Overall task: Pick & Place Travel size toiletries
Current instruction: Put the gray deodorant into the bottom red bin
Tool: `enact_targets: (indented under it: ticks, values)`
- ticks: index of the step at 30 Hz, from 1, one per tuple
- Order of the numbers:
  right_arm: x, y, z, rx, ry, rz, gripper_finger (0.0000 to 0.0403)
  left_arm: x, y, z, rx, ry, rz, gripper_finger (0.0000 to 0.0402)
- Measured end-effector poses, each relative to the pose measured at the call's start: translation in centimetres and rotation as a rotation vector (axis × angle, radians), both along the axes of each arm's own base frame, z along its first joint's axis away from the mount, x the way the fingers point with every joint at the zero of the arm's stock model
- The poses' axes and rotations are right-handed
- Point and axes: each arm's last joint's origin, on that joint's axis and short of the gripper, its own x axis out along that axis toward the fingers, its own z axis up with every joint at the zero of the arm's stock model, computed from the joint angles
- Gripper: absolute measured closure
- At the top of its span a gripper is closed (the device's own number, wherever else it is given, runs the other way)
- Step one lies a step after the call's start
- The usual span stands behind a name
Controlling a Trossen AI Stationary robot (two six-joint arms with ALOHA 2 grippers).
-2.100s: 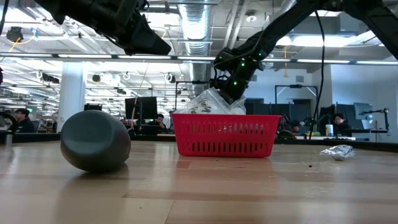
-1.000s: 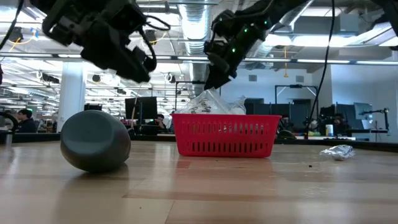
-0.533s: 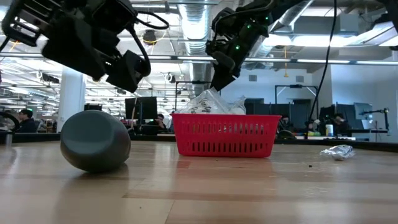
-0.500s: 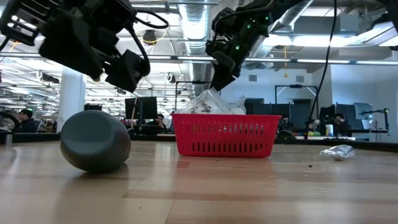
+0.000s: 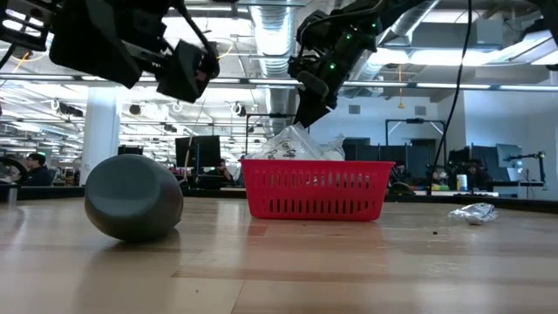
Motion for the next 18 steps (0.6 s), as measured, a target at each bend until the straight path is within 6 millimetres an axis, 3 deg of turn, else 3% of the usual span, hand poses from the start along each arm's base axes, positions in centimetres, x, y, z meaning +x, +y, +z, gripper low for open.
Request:
enact_targets:
  ticks: [13,18]
  values:
    - [-0.1,0.0,-0.1,0.007,0.011,-0.003,0.0230,3.3,-1.2,-1.5,0.150,0.124,-0.117,0.0182]
    - [-0.2,0.1,-0.2,0.009,0.025,0.002,0.0232,4.1,-1.3,-1.0,0.198,0.158,-0.180,0.0186]
